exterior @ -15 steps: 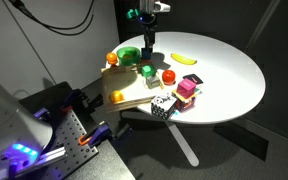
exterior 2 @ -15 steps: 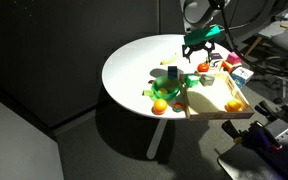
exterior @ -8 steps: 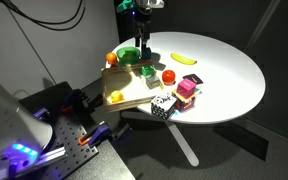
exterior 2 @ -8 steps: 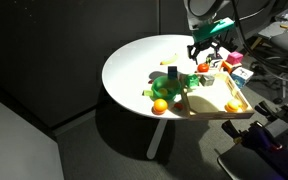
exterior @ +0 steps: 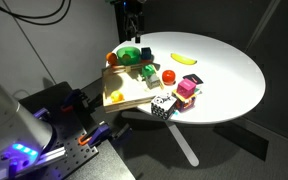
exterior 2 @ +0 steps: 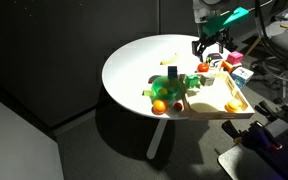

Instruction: Put the banana on the table

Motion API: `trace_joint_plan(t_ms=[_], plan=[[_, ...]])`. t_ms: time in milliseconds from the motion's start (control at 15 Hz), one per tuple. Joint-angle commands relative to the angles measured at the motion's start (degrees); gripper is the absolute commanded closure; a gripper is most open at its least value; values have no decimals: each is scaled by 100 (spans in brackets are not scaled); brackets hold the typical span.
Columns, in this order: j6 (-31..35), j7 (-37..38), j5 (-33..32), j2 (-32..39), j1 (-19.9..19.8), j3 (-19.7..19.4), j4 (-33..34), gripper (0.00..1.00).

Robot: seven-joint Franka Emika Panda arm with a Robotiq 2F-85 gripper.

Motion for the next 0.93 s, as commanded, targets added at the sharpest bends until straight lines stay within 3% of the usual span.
trace_joint_plan(t_ms=[0,867], plan=[[243,-347,14,-646,-189,189,-518,0],[901,-788,657,-1777,-371,573,-1119,0]])
